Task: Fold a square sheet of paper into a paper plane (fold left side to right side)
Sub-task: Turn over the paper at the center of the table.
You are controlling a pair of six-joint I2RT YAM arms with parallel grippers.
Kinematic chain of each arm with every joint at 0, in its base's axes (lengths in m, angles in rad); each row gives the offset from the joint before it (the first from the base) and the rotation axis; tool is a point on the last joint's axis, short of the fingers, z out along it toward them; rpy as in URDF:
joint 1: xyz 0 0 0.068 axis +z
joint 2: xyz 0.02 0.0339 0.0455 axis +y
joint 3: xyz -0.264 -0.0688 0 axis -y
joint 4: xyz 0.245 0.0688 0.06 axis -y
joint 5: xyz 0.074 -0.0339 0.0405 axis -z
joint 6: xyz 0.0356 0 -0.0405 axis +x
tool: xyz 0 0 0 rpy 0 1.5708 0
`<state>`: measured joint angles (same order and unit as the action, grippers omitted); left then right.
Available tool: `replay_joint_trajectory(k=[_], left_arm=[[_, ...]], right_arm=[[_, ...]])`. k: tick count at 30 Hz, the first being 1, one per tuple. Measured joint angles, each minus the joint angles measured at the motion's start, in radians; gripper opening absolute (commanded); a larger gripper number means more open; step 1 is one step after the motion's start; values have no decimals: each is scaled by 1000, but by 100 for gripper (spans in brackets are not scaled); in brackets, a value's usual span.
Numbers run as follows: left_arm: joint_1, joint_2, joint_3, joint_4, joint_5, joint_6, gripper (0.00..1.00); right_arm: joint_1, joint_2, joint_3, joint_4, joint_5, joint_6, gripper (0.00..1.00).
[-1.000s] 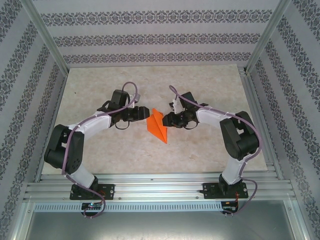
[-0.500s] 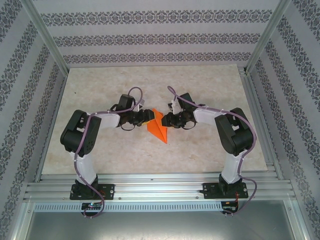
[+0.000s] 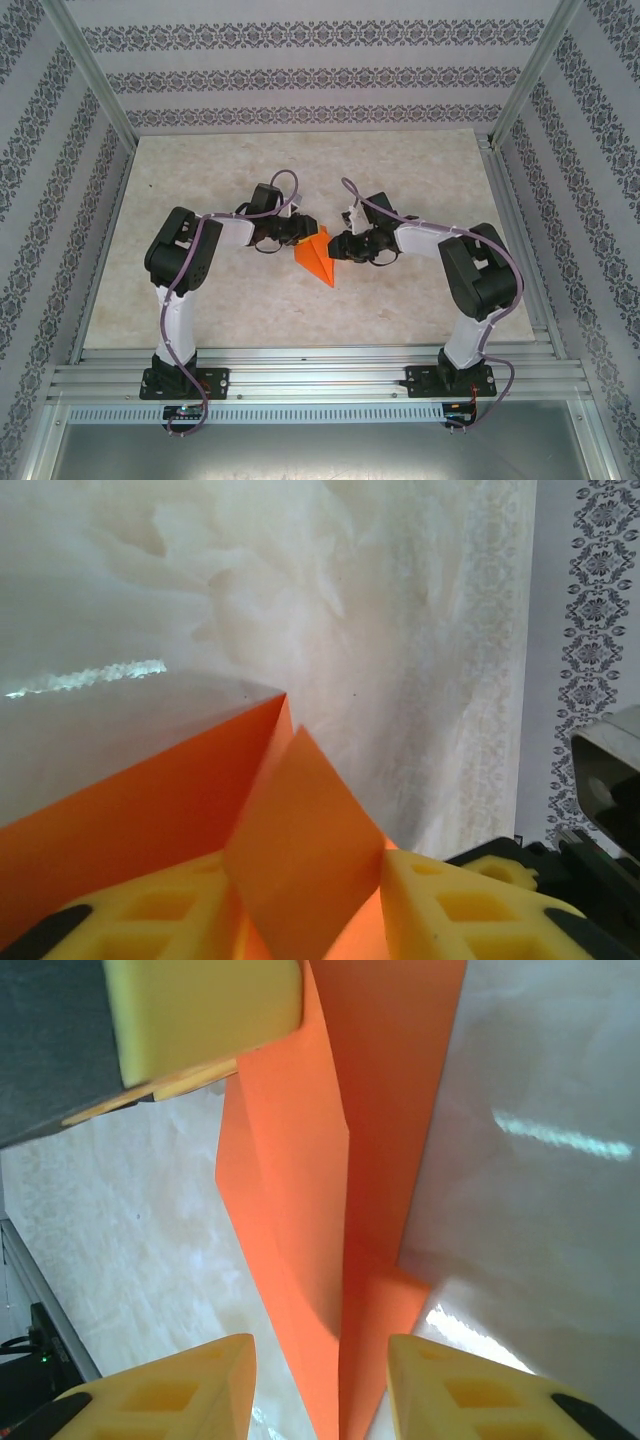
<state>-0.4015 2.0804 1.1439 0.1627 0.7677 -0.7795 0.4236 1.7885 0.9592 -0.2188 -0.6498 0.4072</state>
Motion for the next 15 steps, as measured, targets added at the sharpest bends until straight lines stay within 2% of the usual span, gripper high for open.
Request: replay_joint_trajectory(k=[4, 8, 11, 15], left_arm=[[0, -1, 3, 13, 19, 11, 12], [0, -24, 1, 15, 37, 27, 5], [0, -89, -11, 16, 49, 50, 3], [-1, -242, -29, 16, 65, 97, 1]], right_arm=[[-41, -100, -100, 63, -17, 18, 45], [-87, -214, -192, 127, -30, 39, 53], [-120, -313, -244, 174, -40, 59, 62], [-158, -451, -292, 248, -69, 93, 81]])
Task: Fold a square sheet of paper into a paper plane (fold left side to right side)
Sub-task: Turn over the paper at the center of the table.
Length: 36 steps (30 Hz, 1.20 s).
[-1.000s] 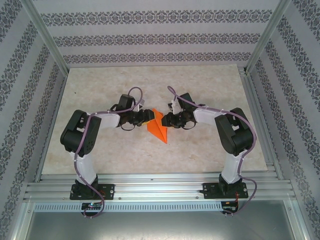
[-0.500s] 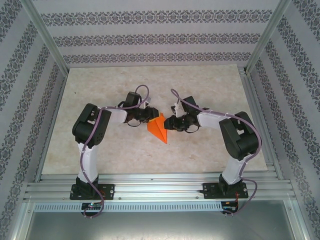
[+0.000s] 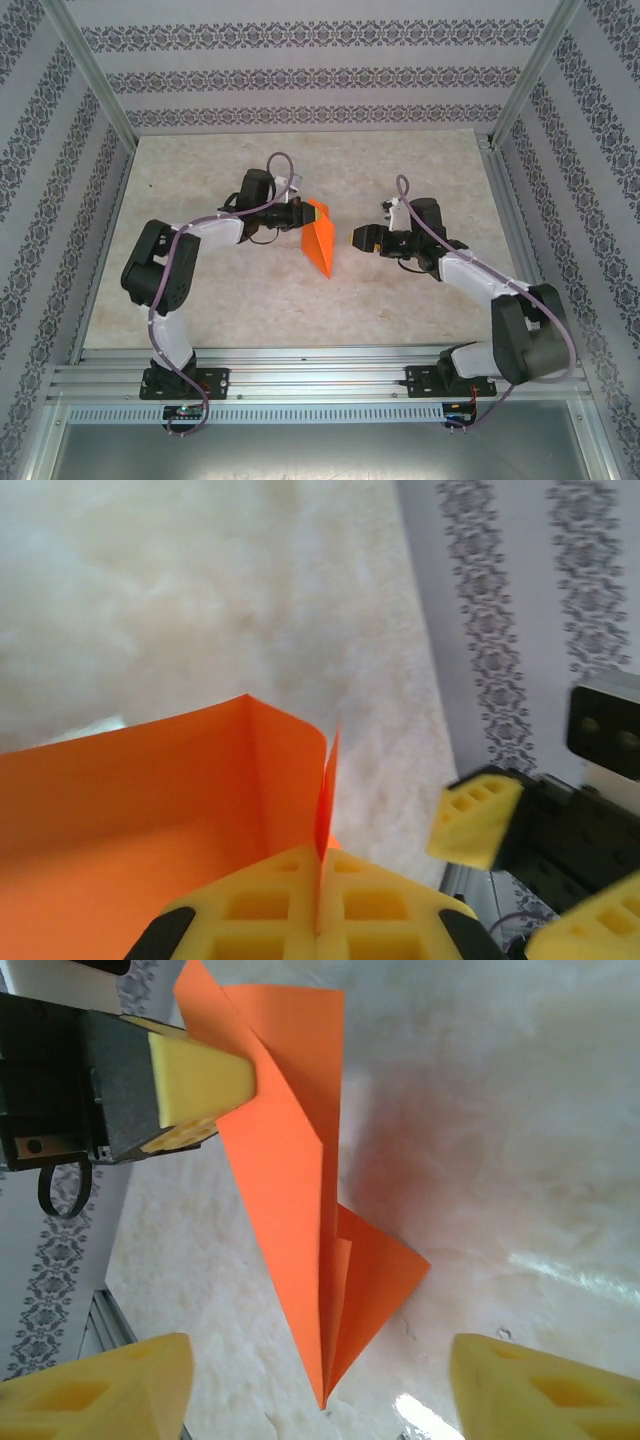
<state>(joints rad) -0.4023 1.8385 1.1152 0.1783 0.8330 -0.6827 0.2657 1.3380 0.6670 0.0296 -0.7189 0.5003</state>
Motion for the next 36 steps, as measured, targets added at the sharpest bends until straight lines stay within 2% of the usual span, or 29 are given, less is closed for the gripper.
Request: replay_joint_trajectory(k=[3, 9, 14, 19, 24, 36], left_arm=[[0, -130, 0, 1, 10, 43, 2], [-11, -305, 37, -5, 23, 108, 2], [-22, -332, 75, -11, 30, 130, 2], [-26, -333, 77, -12, 40, 130, 3], [-26, -341, 77, -11, 53, 129, 3], [-26, -343, 77, -11, 56, 125, 6]], right_arm=[[-13, -88, -27, 76, -33, 32, 98], [3, -156, -56, 293, -113, 135, 98], [97, -140, -56, 414, -150, 188, 98], [165, -71, -46, 497, -164, 243, 94], [189, -32, -23, 518, -167, 266, 81], [187, -19, -8, 523, -174, 280, 26]])
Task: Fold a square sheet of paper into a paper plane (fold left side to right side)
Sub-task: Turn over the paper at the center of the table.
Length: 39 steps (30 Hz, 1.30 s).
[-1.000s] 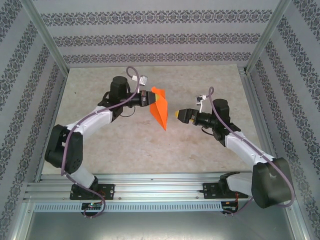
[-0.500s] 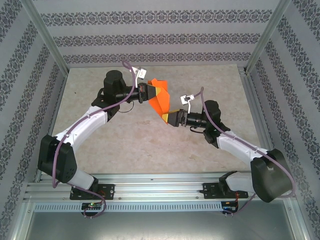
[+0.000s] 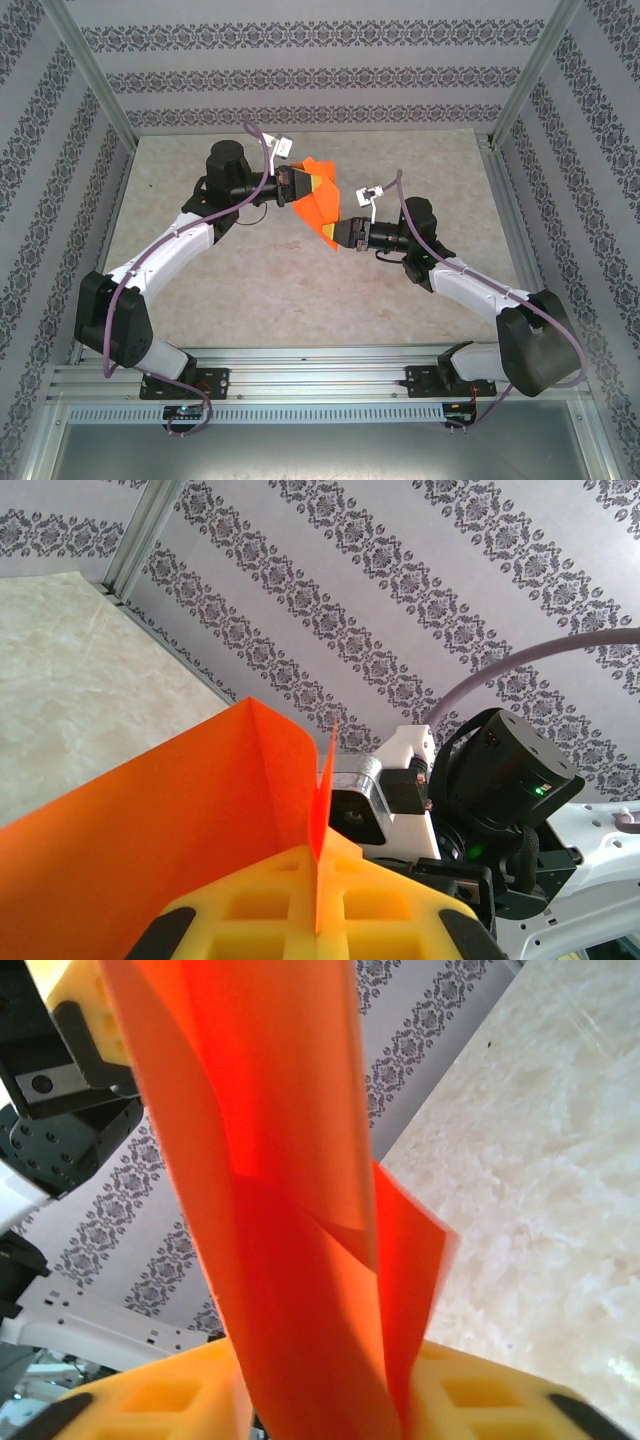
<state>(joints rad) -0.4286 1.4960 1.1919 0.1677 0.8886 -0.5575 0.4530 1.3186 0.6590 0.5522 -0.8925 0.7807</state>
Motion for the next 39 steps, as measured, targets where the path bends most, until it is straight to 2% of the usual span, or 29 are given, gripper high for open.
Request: replay_joint_trajectory(k=[1, 4, 6, 10, 12, 14, 18, 23, 26, 29, 33, 36, 39], left_arm=[[0, 0, 0, 0, 0, 0, 7], [0, 0, -3, -2, -5, 3, 25], [0, 0, -6, -6, -12, 3, 33], [6, -8, -14, -42, -41, 25, 64], [18, -32, -27, -85, -69, 39, 72], [43, -80, -49, -134, -117, 55, 77], [110, -237, -109, -260, -336, 63, 87], [180, -423, -192, -427, -696, 16, 92], [225, -474, -278, -473, -803, -27, 93], [258, -466, -347, -516, -845, -62, 93], [285, -421, -386, -545, -842, -93, 93], [294, -374, -389, -544, -820, -107, 93], [298, -316, -390, -540, -774, -111, 92]], right_arm=[[-2, 0, 0, -5, 1, -3, 22], [-4, -10, 0, -44, 12, -30, 14], [-4, -29, 1, -104, 31, -64, 5], [-1, -88, 39, -336, 132, -193, 0], [12, -116, 79, -475, 224, -269, 0], [47, -138, 130, -625, 368, -346, 0], [194, -108, 267, -912, 727, -455, 0], [367, 100, 450, -1219, 1161, -467, 1], [433, 268, 533, -1371, 1347, -444, 2], [493, 441, 633, -1495, 1487, -417, 2], [547, 653, 771, -1609, 1600, -382, 4], [569, 763, 827, -1653, 1628, -363, 12], [584, 801, 835, -1667, 1619, -359, 26]])
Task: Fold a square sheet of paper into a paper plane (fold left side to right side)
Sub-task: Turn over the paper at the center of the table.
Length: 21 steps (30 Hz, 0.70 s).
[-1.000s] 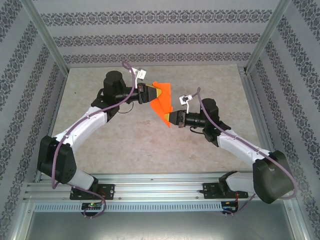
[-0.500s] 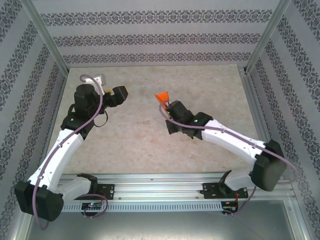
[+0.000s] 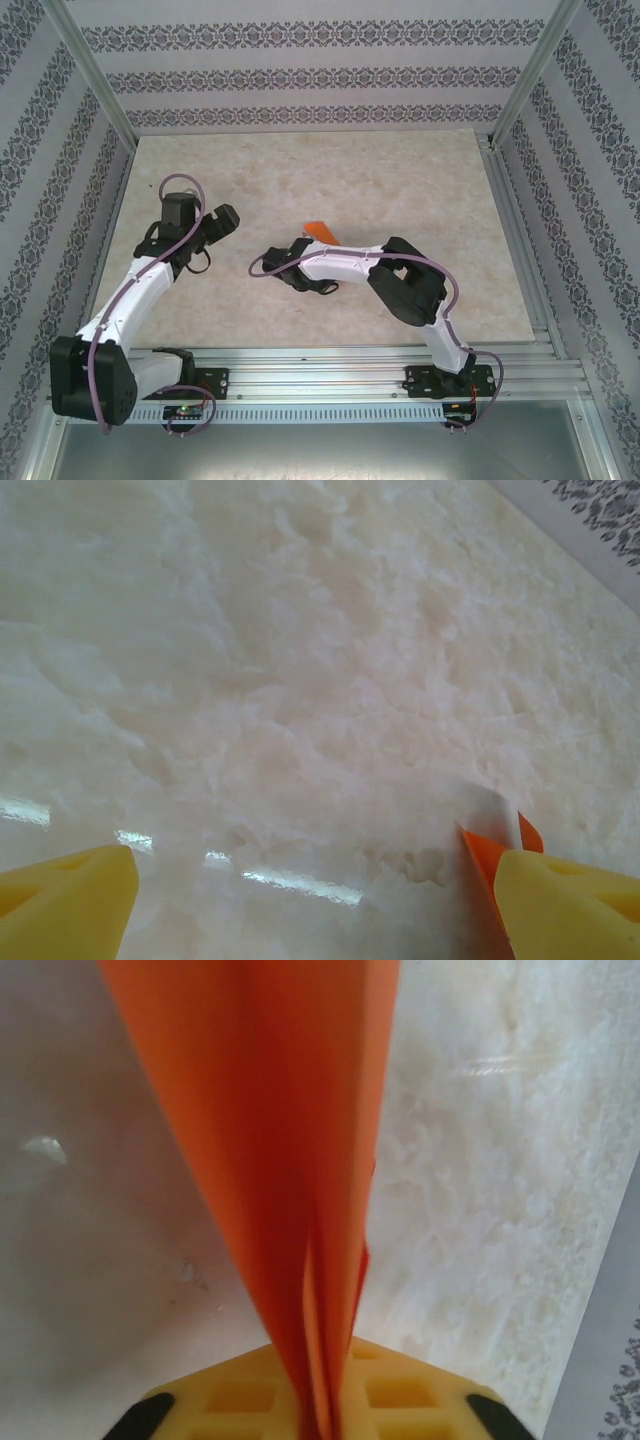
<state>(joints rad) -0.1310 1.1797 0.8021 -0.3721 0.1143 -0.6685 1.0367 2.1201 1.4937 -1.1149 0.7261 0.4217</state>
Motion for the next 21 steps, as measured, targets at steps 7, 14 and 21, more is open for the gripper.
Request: replay_joint_trajectory(k=[7, 14, 21], left_arm=[[-1, 168, -28, 90, 167, -18, 86], [-129, 334, -32, 236, 322, -35, 85], [-292, 510, 55, 361, 389, -97, 77]], right_arm=[[32, -98, -70, 90, -134, -61, 59], [-11, -556, -245, 232, -335, -112, 70], [-323, -921, -476, 486, -587, -136, 76]])
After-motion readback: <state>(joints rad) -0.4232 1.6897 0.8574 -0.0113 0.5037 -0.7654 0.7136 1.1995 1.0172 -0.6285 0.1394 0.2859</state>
